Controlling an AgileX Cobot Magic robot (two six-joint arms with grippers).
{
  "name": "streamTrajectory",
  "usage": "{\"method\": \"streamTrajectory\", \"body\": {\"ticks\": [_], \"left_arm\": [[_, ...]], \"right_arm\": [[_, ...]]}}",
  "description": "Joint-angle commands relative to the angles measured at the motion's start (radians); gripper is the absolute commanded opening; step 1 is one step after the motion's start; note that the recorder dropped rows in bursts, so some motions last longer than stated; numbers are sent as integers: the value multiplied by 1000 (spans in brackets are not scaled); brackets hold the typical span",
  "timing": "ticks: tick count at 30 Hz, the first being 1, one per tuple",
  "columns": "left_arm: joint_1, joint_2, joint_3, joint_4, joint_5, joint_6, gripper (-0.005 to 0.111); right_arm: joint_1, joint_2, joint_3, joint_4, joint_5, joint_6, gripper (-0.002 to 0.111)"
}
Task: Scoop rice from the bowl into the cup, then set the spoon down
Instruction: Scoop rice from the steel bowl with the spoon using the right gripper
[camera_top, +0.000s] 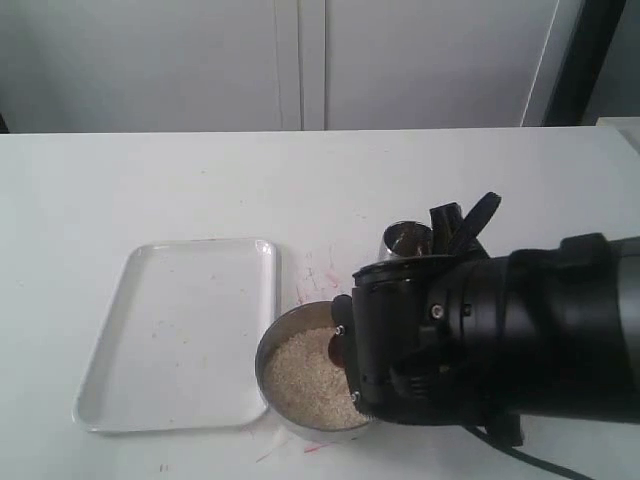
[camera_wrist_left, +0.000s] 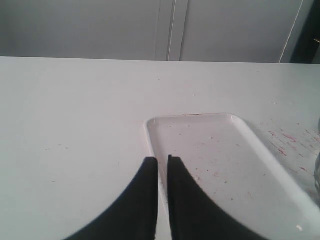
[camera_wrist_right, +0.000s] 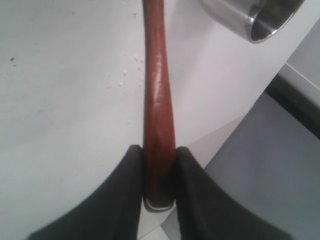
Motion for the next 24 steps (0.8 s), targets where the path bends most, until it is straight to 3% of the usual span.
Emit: {"method": "streamTrajectory", "body": {"ticks": [1,8,16,24], "left_arm": [[-5,-4,-7,-5,0,-1,14],[-5,-4,-7,-5,0,-1,14],[-5,-4,-7,-5,0,-1,14],[-5,-4,-7,-5,0,-1,14]], "right_arm": [[1,35,3,-73,9,86,0],[1,48,3,-65,9,91,0],[1,48,3,101,-62,83,0],[-1,34,3,144,-63,165,0]]}}
